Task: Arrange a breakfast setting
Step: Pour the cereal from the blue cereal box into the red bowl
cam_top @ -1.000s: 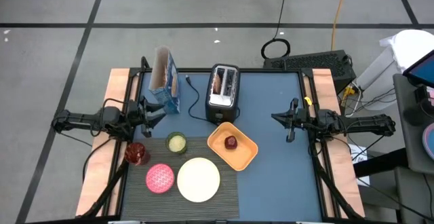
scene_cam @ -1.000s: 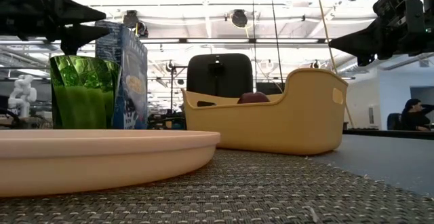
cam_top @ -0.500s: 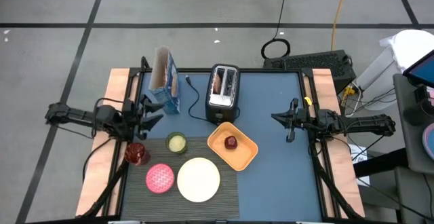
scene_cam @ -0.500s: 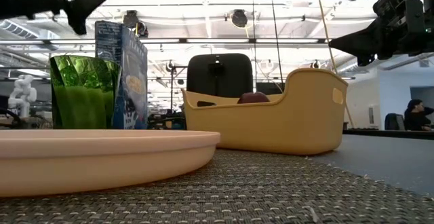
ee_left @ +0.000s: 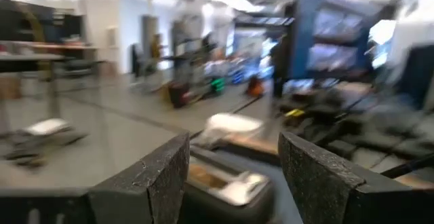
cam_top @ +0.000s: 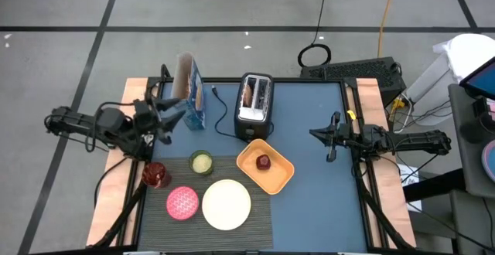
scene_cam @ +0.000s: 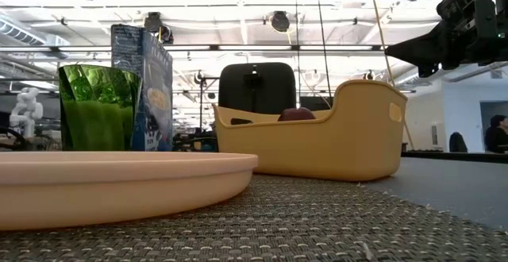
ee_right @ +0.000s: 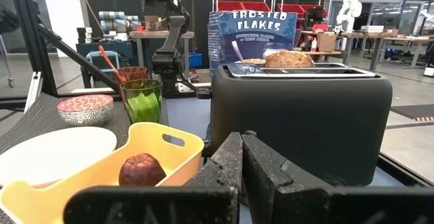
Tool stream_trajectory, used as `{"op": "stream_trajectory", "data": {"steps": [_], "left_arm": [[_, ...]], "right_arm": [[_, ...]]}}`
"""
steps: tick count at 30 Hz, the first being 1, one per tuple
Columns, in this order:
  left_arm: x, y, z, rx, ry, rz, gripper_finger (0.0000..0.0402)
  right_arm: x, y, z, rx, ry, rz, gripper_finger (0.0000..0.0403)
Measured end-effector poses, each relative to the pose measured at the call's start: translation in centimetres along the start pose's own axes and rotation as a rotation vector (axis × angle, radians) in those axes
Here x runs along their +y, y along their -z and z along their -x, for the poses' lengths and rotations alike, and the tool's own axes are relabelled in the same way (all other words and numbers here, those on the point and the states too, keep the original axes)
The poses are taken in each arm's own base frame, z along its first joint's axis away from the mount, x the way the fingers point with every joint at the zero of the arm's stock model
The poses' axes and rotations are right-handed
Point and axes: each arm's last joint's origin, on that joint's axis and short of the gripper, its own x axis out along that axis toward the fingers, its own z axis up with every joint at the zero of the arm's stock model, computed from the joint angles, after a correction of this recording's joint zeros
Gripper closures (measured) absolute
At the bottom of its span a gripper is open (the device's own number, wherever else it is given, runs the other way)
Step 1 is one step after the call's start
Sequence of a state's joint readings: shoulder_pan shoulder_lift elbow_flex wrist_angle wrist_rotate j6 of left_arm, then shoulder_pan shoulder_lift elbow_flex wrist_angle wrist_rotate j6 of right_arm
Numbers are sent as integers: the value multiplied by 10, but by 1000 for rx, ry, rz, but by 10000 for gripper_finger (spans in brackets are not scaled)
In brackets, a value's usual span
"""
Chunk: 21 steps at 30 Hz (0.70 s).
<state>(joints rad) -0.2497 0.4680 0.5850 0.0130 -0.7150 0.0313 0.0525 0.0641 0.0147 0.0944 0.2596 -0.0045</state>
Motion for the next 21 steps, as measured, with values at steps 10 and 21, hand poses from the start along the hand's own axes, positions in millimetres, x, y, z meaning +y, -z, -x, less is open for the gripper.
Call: {"op": "stream_trajectory", "data": {"steps": [10,21], "left_arm": [[3,-24,-5,153,-113,-221,169],[9,-21,-24,493,-204,-377,169]], "right_arm": [[0,0,0,0,0,0,401],[0,0,0,-1,0,0,401]]}}
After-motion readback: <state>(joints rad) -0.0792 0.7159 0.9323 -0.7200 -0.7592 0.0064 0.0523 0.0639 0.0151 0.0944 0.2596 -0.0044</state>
